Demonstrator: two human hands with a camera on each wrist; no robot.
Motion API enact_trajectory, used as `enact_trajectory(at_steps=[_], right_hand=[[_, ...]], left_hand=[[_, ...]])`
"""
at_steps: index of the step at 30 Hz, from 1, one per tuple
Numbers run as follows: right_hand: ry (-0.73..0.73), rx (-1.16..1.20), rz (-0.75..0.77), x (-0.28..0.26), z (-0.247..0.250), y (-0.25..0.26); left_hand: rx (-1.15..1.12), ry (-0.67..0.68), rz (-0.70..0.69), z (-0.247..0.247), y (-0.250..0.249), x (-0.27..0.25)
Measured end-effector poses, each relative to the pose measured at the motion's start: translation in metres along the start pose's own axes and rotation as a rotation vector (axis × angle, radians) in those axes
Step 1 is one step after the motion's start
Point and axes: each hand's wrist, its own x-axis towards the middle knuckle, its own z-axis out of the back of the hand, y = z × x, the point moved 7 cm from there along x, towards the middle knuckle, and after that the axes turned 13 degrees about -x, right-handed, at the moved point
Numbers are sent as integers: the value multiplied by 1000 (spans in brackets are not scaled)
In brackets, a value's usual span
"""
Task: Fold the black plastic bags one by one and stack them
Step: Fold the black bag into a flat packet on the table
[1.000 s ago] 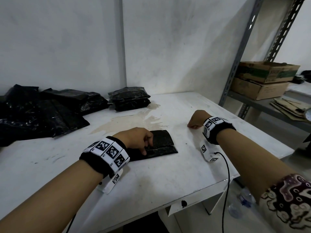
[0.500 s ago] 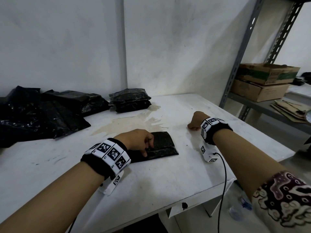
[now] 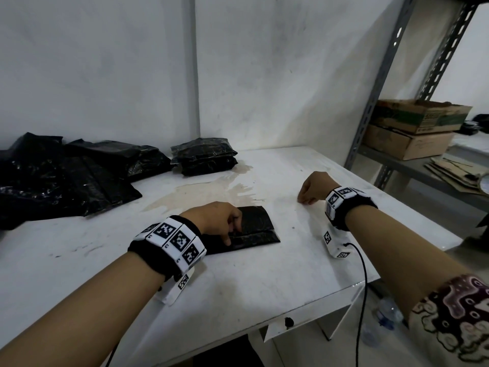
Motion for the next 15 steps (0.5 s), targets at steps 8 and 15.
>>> enact_trajectory(at_steps=[8,15], right_hand=[[17,-73,-33,1,0,3],[1,-190,-20,8,-5,8]], left_hand=[[25,6,-6,0,-3,-1],[15,7,-2,0,-1,-1]])
